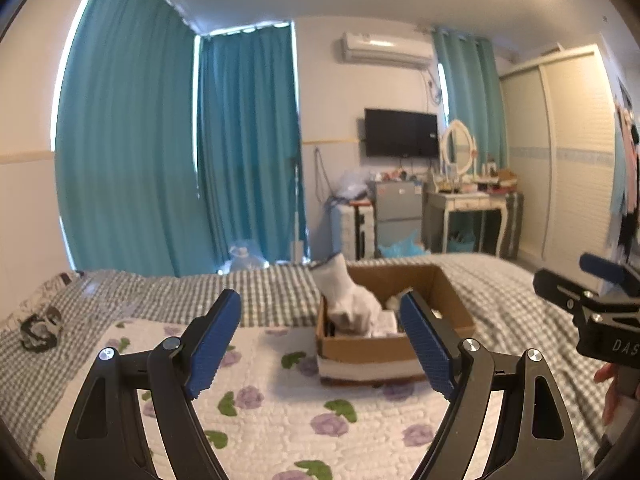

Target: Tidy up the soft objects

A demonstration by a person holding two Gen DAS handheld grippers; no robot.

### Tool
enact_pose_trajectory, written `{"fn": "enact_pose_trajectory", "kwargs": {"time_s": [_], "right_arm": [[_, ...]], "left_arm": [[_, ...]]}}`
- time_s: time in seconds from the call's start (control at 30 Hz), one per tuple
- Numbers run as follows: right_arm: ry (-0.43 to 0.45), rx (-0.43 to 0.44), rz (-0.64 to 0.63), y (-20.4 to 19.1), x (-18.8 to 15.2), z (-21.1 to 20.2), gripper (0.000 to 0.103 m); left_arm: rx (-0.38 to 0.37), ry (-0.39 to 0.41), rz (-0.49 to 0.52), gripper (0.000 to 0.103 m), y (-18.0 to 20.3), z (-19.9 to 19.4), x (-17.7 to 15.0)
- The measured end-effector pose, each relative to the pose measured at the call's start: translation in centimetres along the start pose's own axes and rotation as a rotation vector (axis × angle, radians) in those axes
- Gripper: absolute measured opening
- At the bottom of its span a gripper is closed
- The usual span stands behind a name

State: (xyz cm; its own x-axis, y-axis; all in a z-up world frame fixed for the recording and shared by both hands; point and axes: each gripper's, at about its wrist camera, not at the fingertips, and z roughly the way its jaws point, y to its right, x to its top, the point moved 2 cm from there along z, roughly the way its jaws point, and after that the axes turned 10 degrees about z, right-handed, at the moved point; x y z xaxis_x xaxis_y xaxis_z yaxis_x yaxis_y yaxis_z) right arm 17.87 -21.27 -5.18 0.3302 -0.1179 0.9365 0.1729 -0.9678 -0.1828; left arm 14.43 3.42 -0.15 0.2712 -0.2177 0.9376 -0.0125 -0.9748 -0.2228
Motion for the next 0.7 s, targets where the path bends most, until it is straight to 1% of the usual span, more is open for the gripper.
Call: {"fn": "enact_pose_trajectory", "kwargs": {"time_s": [0.13, 0.27, 0.43, 0.57, 0.7], "right_arm": [[-0.048, -0.002, 0.006, 0.0, -1.4, 1.5, 0.103], [-0.068, 0.001, 0.012, -0.1, -2.0, 1.9, 0.103], [-0.076, 0.004, 0.018, -0.2, -2.1, 1.9, 0.103], [-0.077, 0.001, 0.020, -0.2, -2.2, 1.8, 0.103], [-0.080, 0.002, 0.021, -0.2, -2.3, 1.7, 0.103]], "left_arm": [[-0.009, -0.026, -0.013, 0.083, 0.0, 0.6, -0.8], [-0.010, -0.040, -0.020, 0.083, 0.2, 0.7, -1.1], [-0.017, -0.059, -0.033, 0.083, 0.1, 0.5, -1.7], [-0.018, -0.060, -0.036, 0.083, 0.2, 0.4, -1.8], [-0.038, -0.058, -0.044, 0.083, 0.2, 0.1, -1.8]]}}
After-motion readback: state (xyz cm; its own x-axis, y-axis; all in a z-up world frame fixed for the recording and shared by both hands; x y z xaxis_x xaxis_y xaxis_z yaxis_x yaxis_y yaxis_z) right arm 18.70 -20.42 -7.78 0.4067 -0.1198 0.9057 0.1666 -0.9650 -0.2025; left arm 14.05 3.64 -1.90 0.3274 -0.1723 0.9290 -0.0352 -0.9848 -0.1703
